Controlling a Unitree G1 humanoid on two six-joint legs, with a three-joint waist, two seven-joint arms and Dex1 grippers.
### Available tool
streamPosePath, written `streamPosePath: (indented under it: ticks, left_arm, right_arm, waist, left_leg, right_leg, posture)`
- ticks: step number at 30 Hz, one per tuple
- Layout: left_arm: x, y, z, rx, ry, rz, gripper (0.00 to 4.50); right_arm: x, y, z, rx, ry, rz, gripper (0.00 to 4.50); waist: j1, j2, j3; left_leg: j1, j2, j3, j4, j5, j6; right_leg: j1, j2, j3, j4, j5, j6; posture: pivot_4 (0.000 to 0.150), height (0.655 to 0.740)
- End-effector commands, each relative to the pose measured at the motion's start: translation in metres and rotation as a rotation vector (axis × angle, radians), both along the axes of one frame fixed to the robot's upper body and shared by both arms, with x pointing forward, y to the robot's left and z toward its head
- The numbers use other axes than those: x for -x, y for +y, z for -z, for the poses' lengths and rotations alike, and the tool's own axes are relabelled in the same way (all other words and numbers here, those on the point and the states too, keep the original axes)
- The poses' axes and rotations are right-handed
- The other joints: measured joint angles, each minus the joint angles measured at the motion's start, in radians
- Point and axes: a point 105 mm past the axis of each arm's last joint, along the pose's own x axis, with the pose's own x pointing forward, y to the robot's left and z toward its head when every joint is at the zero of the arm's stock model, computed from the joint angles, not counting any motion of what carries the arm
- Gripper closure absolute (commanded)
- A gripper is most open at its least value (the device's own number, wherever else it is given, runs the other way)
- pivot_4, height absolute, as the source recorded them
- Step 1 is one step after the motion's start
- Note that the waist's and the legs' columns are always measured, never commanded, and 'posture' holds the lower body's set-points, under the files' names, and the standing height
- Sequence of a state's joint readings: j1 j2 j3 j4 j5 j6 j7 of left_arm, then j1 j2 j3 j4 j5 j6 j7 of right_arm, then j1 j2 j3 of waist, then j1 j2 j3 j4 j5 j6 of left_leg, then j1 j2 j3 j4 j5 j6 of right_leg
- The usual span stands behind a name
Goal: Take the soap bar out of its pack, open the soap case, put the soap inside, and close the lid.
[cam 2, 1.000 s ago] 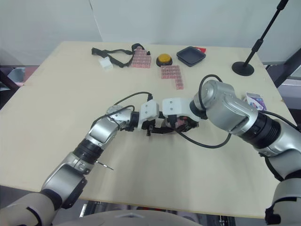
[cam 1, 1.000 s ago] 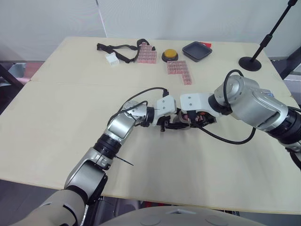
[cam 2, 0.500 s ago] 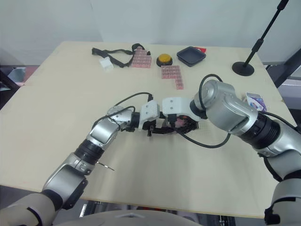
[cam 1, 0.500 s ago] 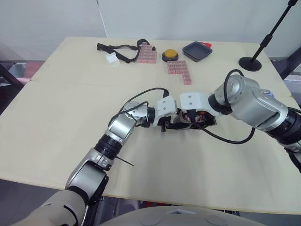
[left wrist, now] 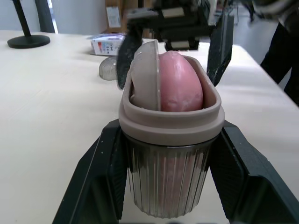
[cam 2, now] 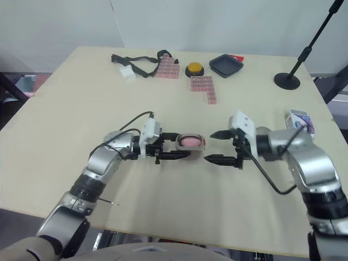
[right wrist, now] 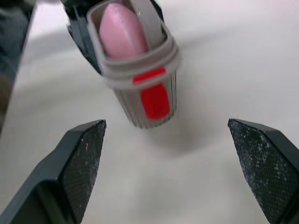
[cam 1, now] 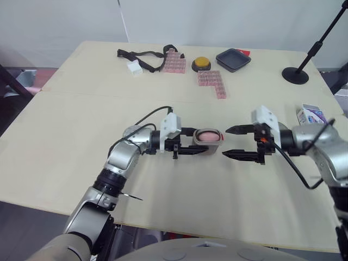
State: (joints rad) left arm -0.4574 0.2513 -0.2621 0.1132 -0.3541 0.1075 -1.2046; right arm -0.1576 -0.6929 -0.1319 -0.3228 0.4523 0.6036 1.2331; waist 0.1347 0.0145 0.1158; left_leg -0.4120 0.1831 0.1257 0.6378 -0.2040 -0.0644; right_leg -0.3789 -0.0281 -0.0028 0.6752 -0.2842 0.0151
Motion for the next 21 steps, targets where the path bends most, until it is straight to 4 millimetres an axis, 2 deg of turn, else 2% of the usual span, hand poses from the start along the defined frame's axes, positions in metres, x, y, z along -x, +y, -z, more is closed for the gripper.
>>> streamPosePath:
  ticks: [1, 8, 13, 21]
  left_arm:
    - [0.007, 0.007, -0.015, 0.067, -0.057, 0.017, 2.42]
    - [0.013, 0.008, 0.000, 0.046, -0.081, 0.011, 2.42]
    - [0.016, 0.004, 0.006, 0.042, -0.124, 0.006, 2.42]
    - [0.013, 0.004, 0.013, 0.035, -0.144, -0.009, 2.42]
  right_arm:
    - [0.014, 0.000, -0.014, -0.101, -0.171, -0.040, 0.02]
    - [0.021, 0.005, 0.004, -0.146, -0.192, -0.016, 0.02]
    - [0.023, 0.002, 0.021, -0.112, -0.212, -0.003, 0.02]
    - [0.020, -0.001, 0.030, -0.104, -0.250, 0.022, 0.02]
  waist:
    - [-0.007, 0.000, 0.000]
    - [-0.041, 0.000, 0.000]
    - [-0.049, 0.000, 0.000]
    - [-0.058, 0.000, 0.000]
  left_leg:
    - [0.000, 0.000, 0.000, 0.000, 0.000, 0.001]
    - [0.002, 0.000, -0.001, 0.000, -0.002, 0.006]
    - [0.002, 0.000, -0.003, 0.000, -0.002, 0.006]
    - [0.003, 0.000, -0.003, 0.000, -0.002, 0.006]
  right_leg:
    - [0.000, 0.000, 0.000, 0.000, 0.000, 0.000]
    - [0.000, 0.000, 0.000, -0.002, 0.000, 0.000]
    - [0.003, 0.000, -0.003, -0.004, 0.000, 0.000]
    - [0.004, -0.001, -0.003, -0.004, 0.000, 0.000]
  posture:
    - [0.150, 0.7400]
    - [0.150, 0.7400]
    - [0.150, 0.7400]
    - [0.150, 0.7400]
